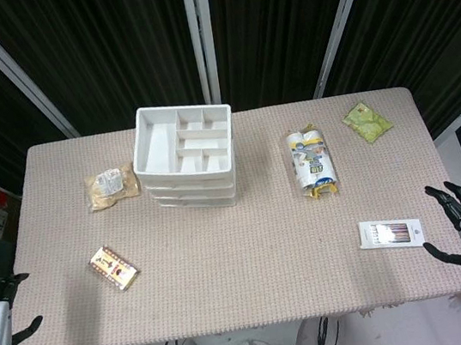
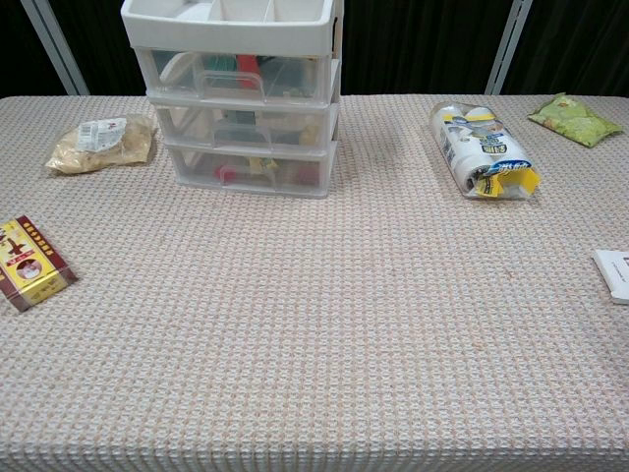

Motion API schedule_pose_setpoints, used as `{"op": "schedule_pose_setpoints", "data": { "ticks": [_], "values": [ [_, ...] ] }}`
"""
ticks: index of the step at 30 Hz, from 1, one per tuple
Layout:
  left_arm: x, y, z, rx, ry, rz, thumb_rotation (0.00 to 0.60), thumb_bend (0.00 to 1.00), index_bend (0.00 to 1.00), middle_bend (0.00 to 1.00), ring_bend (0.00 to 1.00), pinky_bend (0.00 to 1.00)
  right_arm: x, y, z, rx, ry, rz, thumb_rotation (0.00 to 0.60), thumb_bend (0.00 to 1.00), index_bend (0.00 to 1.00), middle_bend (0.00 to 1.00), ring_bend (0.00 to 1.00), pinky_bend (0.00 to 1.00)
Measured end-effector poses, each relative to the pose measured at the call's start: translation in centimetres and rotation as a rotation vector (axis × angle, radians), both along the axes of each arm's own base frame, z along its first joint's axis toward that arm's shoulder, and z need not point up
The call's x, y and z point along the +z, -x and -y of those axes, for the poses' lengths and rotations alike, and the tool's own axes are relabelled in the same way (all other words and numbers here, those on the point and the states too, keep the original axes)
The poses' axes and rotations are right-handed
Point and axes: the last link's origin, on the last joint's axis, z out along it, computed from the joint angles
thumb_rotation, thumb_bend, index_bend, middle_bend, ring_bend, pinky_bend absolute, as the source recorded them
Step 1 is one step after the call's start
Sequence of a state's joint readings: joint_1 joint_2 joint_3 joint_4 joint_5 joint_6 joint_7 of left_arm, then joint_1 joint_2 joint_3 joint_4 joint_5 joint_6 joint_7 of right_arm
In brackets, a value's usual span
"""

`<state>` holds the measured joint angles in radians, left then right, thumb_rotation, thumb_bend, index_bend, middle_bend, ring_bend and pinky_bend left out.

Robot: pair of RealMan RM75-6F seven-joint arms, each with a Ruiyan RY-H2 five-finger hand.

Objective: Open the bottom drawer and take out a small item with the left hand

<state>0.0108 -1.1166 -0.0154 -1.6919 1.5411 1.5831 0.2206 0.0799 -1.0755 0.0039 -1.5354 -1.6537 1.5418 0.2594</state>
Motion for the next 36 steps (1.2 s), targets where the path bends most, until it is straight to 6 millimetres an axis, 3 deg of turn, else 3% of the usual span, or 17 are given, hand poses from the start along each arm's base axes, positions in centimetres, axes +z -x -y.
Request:
{"op": "schedule_pose_setpoints", "data": {
  "ticks": [12,15,17,20,23,28,36],
  "values": [
    [-0.6,-1.0,-0.8,-0.029,0.007,0.015,0.6,0.07,0.27,0.29,0.26,0.25,0.4,0.1,0.2,0.0,0.011,0.003,0.6,0.13,0.0,0.14,0.0,0.1],
    [-1.6,-2.1,-1.9,-0.064,0.026,0.077,0.6,0.08,0.3,0.31,0.31,0.37,0.9,0.1,0.1,0.009,0.032,0.006,0.6,0.13,0.0,0.14,0.0,0.1],
    [-2.4,-3.0,-2.7,-0.088,0.044,0.138,0.6,0.1,0.33,0.34,0.36,0.55,1.2,0.0,0.0,0.019,0.044,0.006,0.6,0.13,0.0,0.14,0.0,0.1],
    [-4.1,-4.7,-4.0,-0.121,0.082,0.267,0.6,0.16,0.38,0.42,0.5,0.82,1.6,-0.4,-0.1,0.042,0.053,0.003,0.6,0.13,0.0,0.14,0.0,0.1],
    [-6.0,-6.5,-5.6,-0.132,0.131,0.43,0.6,0.23,0.43,0.57,0.7,0.98,1.7,-0.8,-0.1,0.061,0.047,0.005,0.6,0.13,0.0,0.14,0.0,0.1],
    [-10.0,-9.1,-8.5,-0.068,0.242,0.724,0.6,0.3,0.43,0.73,0.88,1.0,1.7,-1.2,-0.2,0.081,0.046,0.01,0.6,0.13,0.0,0.14,0.0,0.1],
    [-16.5,-12.4,-11.2,0.16,0.416,1.14,0.6,0.3,0.25,0.8,0.91,1.0,1.9,-1.5,-0.6,0.085,0.057,0.004,0.6,0.13,0.0,0.14,0.0,0.1]
  ]
}}
